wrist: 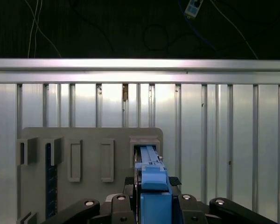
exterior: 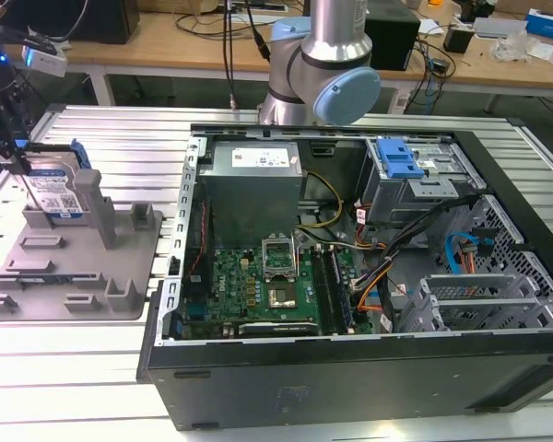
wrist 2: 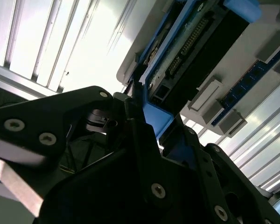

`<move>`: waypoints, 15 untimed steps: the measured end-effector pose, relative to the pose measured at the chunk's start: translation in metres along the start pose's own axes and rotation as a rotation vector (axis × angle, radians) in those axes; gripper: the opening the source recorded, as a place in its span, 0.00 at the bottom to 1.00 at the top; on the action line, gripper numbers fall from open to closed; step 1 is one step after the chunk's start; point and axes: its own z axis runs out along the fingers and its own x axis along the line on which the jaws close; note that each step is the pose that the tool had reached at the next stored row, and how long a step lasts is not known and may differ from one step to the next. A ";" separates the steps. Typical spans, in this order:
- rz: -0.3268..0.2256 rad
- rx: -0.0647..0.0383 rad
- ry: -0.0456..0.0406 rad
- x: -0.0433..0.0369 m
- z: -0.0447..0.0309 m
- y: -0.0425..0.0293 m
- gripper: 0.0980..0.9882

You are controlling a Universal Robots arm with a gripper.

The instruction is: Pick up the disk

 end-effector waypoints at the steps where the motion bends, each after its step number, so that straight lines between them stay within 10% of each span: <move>1: 0.000 0.000 -0.0011 0.0006 0.0000 0.0000 0.30; 6: 0.001 0.000 -0.0097 0.0027 -0.0190 0.0003 0.30; 10: 0.000 0.000 -0.0116 0.0030 -0.0608 0.0010 0.30; 15: 0.001 0.000 -0.0122 0.0034 -0.0879 0.0015 0.30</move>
